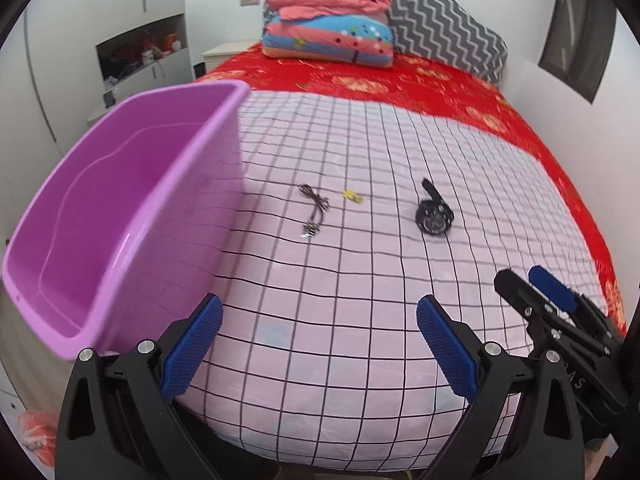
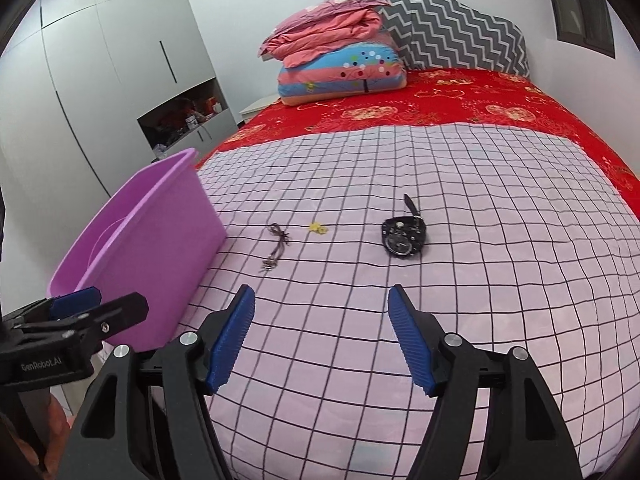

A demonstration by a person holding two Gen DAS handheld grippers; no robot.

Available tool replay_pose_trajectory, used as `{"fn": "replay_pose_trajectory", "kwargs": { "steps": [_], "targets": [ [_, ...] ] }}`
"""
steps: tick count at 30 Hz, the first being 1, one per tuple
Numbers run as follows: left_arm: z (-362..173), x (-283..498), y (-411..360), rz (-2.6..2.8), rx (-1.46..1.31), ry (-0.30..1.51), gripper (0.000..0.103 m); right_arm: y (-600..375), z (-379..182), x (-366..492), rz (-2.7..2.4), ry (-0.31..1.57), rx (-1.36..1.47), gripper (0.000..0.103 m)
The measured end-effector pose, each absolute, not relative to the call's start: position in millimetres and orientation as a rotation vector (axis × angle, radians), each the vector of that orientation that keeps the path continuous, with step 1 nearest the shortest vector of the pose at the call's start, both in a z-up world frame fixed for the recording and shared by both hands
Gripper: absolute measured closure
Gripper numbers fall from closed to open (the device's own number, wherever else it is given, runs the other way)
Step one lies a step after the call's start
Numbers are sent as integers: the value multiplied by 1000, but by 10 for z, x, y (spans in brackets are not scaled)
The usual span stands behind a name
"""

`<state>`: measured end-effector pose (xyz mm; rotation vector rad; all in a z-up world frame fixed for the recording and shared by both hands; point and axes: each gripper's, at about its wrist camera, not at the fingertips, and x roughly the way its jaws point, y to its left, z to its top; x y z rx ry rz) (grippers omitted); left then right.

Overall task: Organize jewelry
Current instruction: 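Withdraw both open tools from the basin back over the bed, then grasp the black watch with the right tool while the left tool grasps the brown cord necklace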

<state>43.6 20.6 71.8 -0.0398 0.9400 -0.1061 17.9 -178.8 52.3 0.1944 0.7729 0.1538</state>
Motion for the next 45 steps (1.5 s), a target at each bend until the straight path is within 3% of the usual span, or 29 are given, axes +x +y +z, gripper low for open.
{"fn": "replay_pose_trajectory", "kwargs": {
  "steps": [17,19,24,45],
  "targets": [
    [-195,1228,-88,-37,-1,989,7,-2223,-415,942,90,883,216,37],
    [-297,1365,-89,-18,0,988,7,-2249,-497,1063,60,887,200,32],
    [-509,1691,-113,2,6,990,7,-2342,-691,1415,50,905,234,32],
    [-984,2533,-46,60,-18,1001,7,-2226,-1061,2194,-50,947,188,32]
  ]
}}
